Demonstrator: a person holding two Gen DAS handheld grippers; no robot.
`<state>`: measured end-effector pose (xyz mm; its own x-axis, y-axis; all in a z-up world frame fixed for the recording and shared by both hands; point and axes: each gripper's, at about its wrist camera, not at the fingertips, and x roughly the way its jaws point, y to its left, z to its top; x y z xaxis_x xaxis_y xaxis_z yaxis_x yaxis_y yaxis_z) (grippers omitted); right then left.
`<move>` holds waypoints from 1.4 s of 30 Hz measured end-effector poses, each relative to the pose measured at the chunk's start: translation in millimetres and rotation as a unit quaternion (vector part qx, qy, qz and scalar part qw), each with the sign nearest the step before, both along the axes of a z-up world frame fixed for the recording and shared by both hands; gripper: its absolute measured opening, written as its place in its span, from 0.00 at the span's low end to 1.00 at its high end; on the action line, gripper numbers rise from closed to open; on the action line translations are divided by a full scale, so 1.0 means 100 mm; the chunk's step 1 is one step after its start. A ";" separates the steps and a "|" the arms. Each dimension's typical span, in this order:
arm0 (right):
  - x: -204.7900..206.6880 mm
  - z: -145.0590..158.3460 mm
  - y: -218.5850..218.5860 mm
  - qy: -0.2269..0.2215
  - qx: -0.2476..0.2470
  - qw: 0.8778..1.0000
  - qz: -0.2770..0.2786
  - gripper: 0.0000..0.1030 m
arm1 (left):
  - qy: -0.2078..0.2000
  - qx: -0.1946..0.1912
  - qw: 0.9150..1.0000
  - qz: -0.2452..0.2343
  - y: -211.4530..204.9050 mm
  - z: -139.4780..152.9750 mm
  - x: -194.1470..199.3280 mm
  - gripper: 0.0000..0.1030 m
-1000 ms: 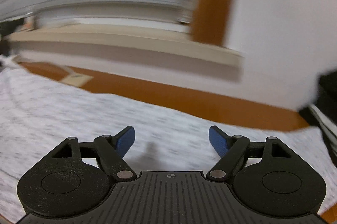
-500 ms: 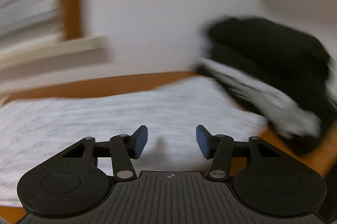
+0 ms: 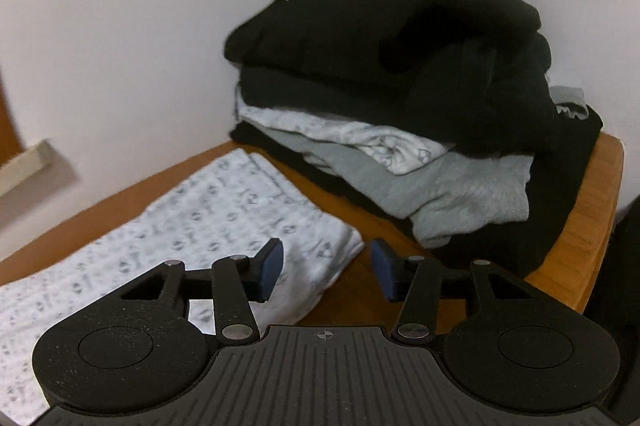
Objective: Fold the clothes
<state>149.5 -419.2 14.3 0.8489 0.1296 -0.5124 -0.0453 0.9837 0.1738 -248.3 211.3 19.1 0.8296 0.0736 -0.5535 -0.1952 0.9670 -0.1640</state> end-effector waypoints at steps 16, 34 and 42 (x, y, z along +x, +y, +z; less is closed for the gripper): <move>-0.43 0.59 0.82 -0.101 -0.041 0.985 0.130 0.06 | 0.018 0.001 1.000 0.016 0.03 0.02 0.09 0.75; -0.08 0.30 0.14 -0.012 0.013 0.999 0.035 0.12 | 0.023 0.003 1.000 0.014 0.04 0.01 0.11 0.78; 0.00 0.10 0.01 0.027 0.042 0.999 -0.006 0.28 | 0.023 0.005 1.000 0.014 0.03 0.00 0.11 0.78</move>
